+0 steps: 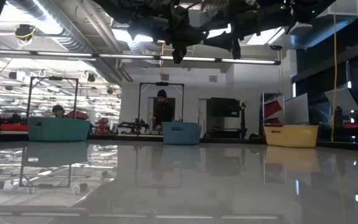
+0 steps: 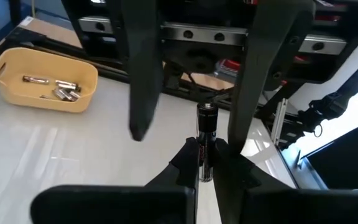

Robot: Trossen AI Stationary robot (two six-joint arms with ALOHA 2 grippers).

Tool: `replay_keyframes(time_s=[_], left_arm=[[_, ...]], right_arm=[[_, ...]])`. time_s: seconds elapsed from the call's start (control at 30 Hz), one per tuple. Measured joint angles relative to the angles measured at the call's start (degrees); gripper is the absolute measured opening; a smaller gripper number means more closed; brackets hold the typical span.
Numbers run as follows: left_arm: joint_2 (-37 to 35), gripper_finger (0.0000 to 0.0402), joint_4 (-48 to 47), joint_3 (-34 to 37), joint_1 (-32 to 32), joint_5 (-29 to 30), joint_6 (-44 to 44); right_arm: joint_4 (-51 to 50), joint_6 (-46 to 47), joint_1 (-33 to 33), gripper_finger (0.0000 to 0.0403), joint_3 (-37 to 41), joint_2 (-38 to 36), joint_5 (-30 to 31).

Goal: Sort batteries
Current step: Put the silver battery into the yellow bin

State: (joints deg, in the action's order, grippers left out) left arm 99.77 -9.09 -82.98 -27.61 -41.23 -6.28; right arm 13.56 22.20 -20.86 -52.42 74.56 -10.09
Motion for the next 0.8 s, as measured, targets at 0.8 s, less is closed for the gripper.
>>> replay_keyframes(time_s=[0.8], left_arm=[[0.1, 0.0090, 1.4, 0.0, 0.2, 4.2, 1.6]], right_arm=[[0.0, 0.3, -0.1, 0.0028, 0.0, -0.1, -3.6]])
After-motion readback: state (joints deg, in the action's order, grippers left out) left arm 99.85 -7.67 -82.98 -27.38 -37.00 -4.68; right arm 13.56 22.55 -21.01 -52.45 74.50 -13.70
